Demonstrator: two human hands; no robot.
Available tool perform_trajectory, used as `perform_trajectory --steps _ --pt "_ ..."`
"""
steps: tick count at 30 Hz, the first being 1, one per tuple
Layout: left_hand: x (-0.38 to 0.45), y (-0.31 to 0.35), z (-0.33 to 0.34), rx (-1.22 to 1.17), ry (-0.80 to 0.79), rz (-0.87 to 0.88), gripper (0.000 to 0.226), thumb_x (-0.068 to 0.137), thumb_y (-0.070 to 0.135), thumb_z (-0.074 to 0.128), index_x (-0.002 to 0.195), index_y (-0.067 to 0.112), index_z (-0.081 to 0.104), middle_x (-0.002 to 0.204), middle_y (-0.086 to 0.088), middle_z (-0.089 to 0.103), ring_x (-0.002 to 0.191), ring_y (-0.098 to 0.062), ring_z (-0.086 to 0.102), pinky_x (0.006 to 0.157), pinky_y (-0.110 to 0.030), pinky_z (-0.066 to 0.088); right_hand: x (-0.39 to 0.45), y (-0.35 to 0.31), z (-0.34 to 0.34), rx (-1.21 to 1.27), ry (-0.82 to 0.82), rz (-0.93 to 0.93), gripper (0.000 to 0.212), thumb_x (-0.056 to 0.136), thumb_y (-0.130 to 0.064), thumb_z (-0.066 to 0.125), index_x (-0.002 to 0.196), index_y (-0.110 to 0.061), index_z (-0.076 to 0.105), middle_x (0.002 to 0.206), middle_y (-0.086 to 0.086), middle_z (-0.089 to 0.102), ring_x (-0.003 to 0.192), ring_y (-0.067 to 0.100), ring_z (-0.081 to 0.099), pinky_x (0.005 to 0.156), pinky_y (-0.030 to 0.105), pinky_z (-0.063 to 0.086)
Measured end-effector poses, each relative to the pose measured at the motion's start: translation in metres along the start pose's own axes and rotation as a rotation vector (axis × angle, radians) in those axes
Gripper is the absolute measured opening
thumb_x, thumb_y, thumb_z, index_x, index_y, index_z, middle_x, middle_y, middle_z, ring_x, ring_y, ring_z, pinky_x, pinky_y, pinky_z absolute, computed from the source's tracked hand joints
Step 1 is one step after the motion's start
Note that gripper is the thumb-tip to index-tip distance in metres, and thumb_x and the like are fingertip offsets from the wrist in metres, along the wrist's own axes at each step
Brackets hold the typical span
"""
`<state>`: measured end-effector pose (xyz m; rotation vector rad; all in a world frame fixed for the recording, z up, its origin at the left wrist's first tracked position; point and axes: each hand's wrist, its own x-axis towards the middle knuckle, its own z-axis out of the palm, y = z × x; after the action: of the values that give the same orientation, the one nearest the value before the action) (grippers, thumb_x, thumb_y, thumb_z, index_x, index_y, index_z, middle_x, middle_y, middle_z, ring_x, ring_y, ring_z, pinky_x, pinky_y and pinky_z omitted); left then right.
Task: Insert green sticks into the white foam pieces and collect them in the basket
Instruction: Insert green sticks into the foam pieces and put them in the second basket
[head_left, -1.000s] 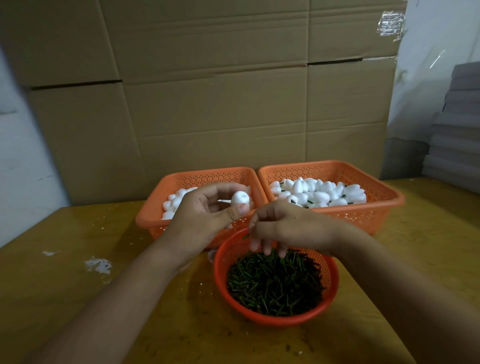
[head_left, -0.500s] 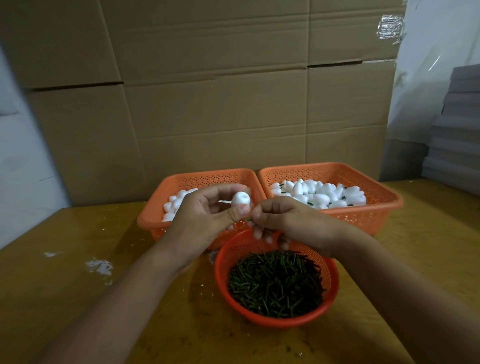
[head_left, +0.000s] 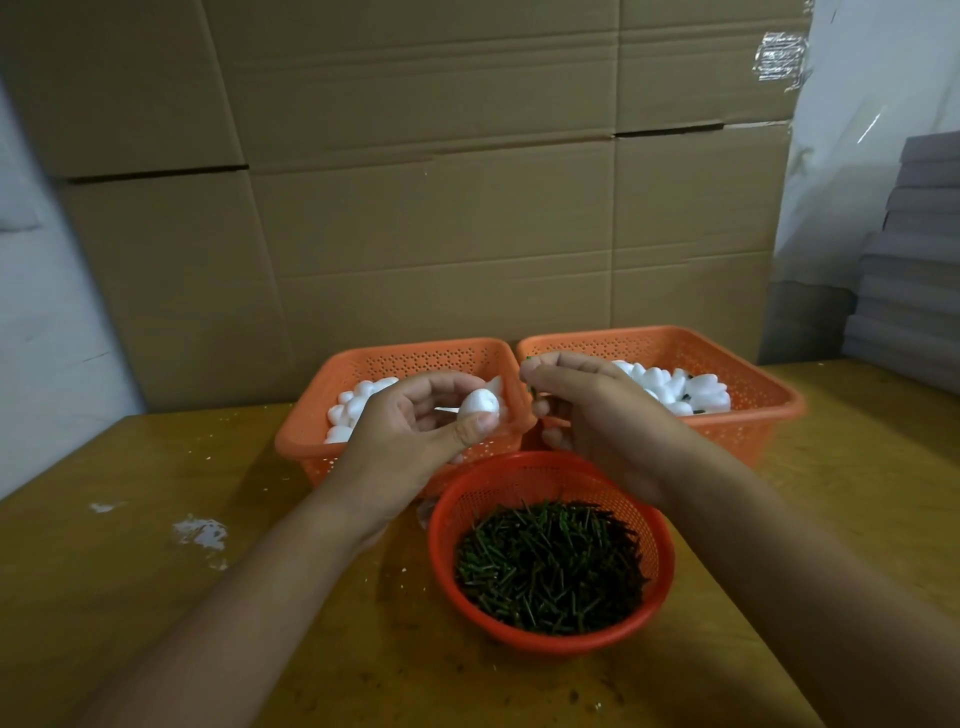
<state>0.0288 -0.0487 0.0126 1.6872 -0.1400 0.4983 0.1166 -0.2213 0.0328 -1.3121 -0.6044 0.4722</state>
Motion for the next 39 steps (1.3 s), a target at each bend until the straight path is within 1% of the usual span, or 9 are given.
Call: perform_trajectory --steps 4,9,14,18,20,24,32,36,39 --pt "-0.0009 0.0013 0.0035 0.015 -0.008 0.002 0.020 0.078 0.033 0.075 0.097 0.039 0.077 0.104 0.007 0.076 0.085 -0.006 0.070 0.063 -0.019 0.054 -0.0006 -0.0035 -0.0011 0.117 0.001 -0.029 0.003 0.094 -0.013 0.061 0.092 -0.012 0.062 0.106 0.021 0.054 0.074 0.012 0.053 0.061 0.019 0.049" --pt "-0.0004 -0.0006 0.0034 -0.025 0.030 -0.030 0.038 0.077 0.031 0.077 0.113 0.023 0.070 0.101 0.001 0.077 0.083 -0.009 0.071 0.063 -0.020 0.054 0.0011 -0.0003 0.0002 0.146 -0.022 -0.057 0.008 0.094 -0.004 0.059 0.100 -0.007 0.063 0.091 0.013 0.068 0.072 0.013 0.064 0.066 0.021 0.055" --pt "0.0008 -0.0025 0.0012 -0.059 0.045 -0.033 0.036 0.069 0.023 0.083 0.102 0.016 0.071 0.103 0.000 0.076 0.076 -0.008 0.070 0.065 -0.019 0.055 0.0002 -0.0001 0.0002 0.140 -0.037 -0.064 0.010 0.096 -0.004 0.058 0.090 -0.010 0.063 0.092 0.011 0.073 0.081 0.018 0.072 0.069 0.023 0.058" --pt "0.0014 -0.0029 -0.0002 -0.069 0.051 -0.035 0.037 0.066 0.023 0.084 0.100 0.017 0.071 0.101 0.000 0.076 0.074 -0.010 0.071 0.068 -0.021 0.056 -0.0016 -0.0014 0.0001 0.080 -0.013 -0.063 0.008 0.095 -0.014 0.062 0.089 -0.014 0.067 0.095 0.008 0.073 0.086 0.014 0.071 0.067 0.022 0.057" --pt "0.0014 -0.0031 -0.0013 -0.073 0.047 -0.037 0.034 0.067 0.022 0.085 0.099 0.019 0.073 0.102 -0.002 0.076 0.075 -0.012 0.071 0.071 -0.023 0.057 -0.0019 -0.0017 0.0006 0.060 0.017 -0.062 0.006 0.094 -0.015 0.064 0.089 -0.015 0.069 0.089 0.003 0.071 0.081 0.010 0.068 0.062 0.020 0.054" --pt "0.0011 -0.0027 -0.0014 -0.073 0.038 -0.034 0.030 0.069 0.019 0.085 0.097 0.021 0.073 0.105 -0.003 0.076 0.077 -0.014 0.071 0.073 -0.025 0.058 -0.0025 -0.0027 0.0005 0.038 0.041 -0.071 0.005 0.093 -0.012 0.065 0.090 -0.013 0.069 0.075 -0.002 0.065 0.072 0.008 0.059 0.058 0.018 0.050" --pt "0.0015 -0.0006 0.0000 -0.068 0.054 -0.042 0.037 0.066 0.022 0.085 0.100 0.017 0.071 0.104 -0.003 0.076 0.076 -0.015 0.071 0.072 -0.025 0.058 -0.0006 0.0004 -0.0019 -0.030 0.040 -0.080 0.006 0.092 -0.010 0.065 0.095 -0.009 0.071 0.081 0.003 0.071 0.071 0.008 0.061 0.057 0.020 0.049" --pt "0.0012 0.0000 0.0014 -0.059 0.052 -0.036 0.040 0.066 0.023 0.085 0.102 0.014 0.070 0.105 -0.005 0.075 0.074 -0.014 0.070 0.071 -0.024 0.058 0.0002 0.0028 -0.0012 -0.134 -0.002 -0.089 0.017 0.091 -0.012 0.067 0.103 -0.001 0.071 0.079 -0.001 0.070 0.073 0.007 0.061 0.058 0.020 0.048" --pt "0.0014 0.0002 0.0011 -0.049 0.058 -0.023 0.040 0.066 0.024 0.085 0.102 0.014 0.071 0.105 -0.005 0.076 0.075 -0.012 0.070 0.070 -0.023 0.057 -0.0011 0.0030 0.0000 -0.244 0.004 -0.126 0.013 0.091 -0.012 0.068 0.098 -0.002 0.072 0.071 -0.008 0.069 0.067 0.005 0.059 0.057 0.018 0.047"
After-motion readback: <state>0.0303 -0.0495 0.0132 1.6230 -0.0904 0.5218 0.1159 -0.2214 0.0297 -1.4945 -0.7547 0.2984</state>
